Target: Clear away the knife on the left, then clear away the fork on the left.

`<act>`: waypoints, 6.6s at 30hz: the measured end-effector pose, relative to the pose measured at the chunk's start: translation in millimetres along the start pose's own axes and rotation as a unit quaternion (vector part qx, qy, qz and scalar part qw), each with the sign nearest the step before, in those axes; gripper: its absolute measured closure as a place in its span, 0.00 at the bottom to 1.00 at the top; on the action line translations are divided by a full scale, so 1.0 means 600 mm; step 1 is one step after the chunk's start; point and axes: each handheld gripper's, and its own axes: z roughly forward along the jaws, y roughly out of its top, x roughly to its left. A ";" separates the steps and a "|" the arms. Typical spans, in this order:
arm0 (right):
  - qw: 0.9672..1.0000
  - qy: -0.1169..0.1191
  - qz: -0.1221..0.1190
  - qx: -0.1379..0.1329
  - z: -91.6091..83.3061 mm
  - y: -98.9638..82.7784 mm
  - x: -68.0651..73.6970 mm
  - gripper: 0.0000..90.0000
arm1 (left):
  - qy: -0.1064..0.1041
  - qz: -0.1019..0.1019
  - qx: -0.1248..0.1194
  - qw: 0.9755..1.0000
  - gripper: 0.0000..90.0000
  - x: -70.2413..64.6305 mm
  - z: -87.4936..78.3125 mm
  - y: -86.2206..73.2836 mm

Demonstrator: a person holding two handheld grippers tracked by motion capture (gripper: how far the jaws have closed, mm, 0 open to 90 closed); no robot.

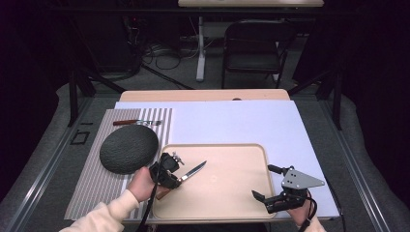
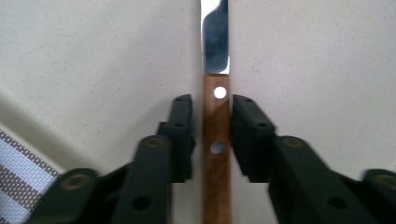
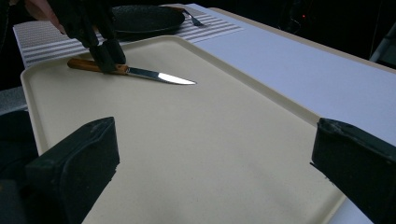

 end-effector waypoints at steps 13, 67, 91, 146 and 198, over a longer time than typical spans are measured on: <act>1.000 -0.001 0.000 0.001 0.000 0.000 0.000 0.00 | 0.000 0.041 -0.072 0.997 0.51 -0.001 -0.019 -0.007; 1.000 0.001 0.000 -0.001 0.000 0.000 0.000 0.00 | 0.041 0.087 -0.108 0.989 1.00 -0.004 0.037 0.038; 1.000 0.000 0.001 0.000 0.000 0.000 -0.001 0.00 | 0.069 0.020 -0.125 0.990 1.00 0.033 0.023 -0.010; 1.000 -0.001 -0.001 0.003 0.001 0.000 0.000 0.00 | 0.055 -0.052 -0.232 0.970 0.00 0.078 -0.058 -0.117; 1.000 0.005 0.001 0.012 0.008 -0.002 -0.004 0.00 | 0.101 0.011 -0.283 0.954 0.00 0.178 -0.134 -0.126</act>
